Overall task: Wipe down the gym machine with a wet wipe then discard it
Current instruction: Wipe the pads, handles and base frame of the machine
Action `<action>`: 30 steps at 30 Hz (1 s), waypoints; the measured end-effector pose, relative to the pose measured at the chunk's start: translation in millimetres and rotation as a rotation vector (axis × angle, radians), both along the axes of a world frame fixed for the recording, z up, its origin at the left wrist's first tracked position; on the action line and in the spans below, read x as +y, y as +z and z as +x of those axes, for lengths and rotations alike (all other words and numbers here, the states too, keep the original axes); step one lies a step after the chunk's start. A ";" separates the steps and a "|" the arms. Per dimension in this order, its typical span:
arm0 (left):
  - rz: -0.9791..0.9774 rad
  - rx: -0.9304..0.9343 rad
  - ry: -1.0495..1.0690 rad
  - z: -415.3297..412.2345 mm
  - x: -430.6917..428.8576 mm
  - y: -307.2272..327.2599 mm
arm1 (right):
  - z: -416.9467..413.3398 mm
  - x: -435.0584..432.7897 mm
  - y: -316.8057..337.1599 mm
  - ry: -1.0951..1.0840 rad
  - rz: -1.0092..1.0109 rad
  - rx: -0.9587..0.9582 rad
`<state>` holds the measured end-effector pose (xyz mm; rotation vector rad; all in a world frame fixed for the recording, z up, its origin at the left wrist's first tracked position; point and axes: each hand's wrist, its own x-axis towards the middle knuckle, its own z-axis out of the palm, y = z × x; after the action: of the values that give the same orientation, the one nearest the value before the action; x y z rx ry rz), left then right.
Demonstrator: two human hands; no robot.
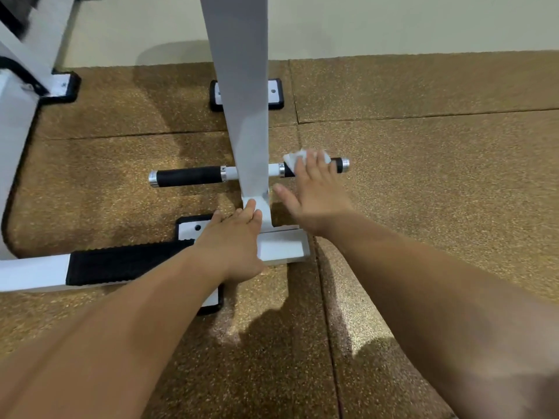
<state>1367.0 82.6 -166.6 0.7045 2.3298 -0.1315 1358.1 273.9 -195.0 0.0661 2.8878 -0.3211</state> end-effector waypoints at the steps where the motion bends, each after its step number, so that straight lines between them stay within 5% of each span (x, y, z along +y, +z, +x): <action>1: 0.009 0.008 0.009 -0.5 1.9 -0.3 | -4.3 -2.1 -4.1 0.046 0.003 -0.048; 6: -0.043 0.040 -0.021 2.6 8.5 -5.5 | -1.7 21.1 -16.5 0.204 0.081 -0.046; 13: -0.090 0.099 -0.016 5.9 14.3 -21.7 | -5.8 13.9 -17.7 -0.235 0.134 0.014; 19: 0.006 0.076 0.009 4.5 9.1 -16.2 | -7.7 -17.0 -16.5 0.126 -0.012 -0.016; 22: 0.015 0.037 0.013 2.7 4.8 -12.2 | -1.9 8.5 -17.2 0.222 0.075 -0.011; 28: 0.036 -0.008 0.021 -1.7 2.1 -8.1 | 2.0 31.7 -14.4 -0.188 0.228 -0.025; 30: 0.033 0.002 0.014 -0.5 3.5 -8.6 | -0.6 17.5 -13.2 -0.086 0.252 -0.028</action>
<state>1366.5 86.1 -175.2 0.7042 2.3437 -0.0876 1357.5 291.4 -208.2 0.2362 2.8864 0.0312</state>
